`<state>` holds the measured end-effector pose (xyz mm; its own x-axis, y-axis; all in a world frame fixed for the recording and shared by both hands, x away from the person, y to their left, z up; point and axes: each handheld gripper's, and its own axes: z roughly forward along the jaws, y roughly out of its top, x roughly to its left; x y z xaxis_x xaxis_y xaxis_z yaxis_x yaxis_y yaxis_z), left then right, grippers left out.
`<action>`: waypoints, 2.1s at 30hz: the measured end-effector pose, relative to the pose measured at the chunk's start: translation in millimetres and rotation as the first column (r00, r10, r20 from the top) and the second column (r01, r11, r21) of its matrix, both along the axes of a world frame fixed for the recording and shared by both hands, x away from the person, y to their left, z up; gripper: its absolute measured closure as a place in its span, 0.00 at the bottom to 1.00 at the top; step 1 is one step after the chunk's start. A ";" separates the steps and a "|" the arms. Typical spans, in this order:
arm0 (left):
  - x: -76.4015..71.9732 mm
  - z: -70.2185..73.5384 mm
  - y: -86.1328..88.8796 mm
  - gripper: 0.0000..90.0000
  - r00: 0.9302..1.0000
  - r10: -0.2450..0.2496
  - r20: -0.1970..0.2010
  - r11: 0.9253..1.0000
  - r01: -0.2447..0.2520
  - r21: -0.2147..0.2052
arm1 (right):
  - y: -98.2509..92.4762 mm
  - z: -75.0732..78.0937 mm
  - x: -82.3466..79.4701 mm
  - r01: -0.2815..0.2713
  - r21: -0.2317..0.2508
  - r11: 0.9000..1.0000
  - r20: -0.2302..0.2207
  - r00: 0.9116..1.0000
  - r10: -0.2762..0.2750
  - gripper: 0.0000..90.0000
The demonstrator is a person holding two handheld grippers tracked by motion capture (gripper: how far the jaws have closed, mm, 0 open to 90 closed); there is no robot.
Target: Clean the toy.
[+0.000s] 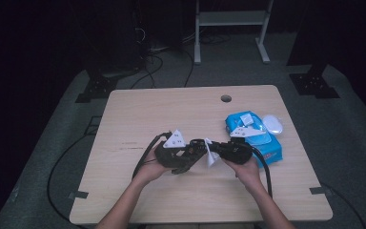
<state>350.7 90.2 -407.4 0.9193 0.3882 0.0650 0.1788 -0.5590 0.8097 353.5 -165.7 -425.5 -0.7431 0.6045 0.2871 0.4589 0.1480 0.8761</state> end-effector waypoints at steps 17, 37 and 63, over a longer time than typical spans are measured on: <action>2.2 -0.9 1.7 0.64 1.000 0.004 -0.012 1.000 -0.004 -0.023 | 2.2 -3.7 -0.5 -0.003 -0.027 1.000 -0.010 1.000 0.003 0.92; 7.4 2.8 -14.9 0.64 1.000 -0.010 0.000 1.000 0.010 0.008 | -7.2 21.4 -6.5 0.014 0.022 1.000 0.054 0.998 -0.015 0.92; 25.2 -15.3 -32.1 0.67 0.994 -0.007 -0.112 0.989 0.023 0.147 | -28.6 9.9 -4.0 0.053 -0.038 0.998 -0.006 0.999 -0.053 0.92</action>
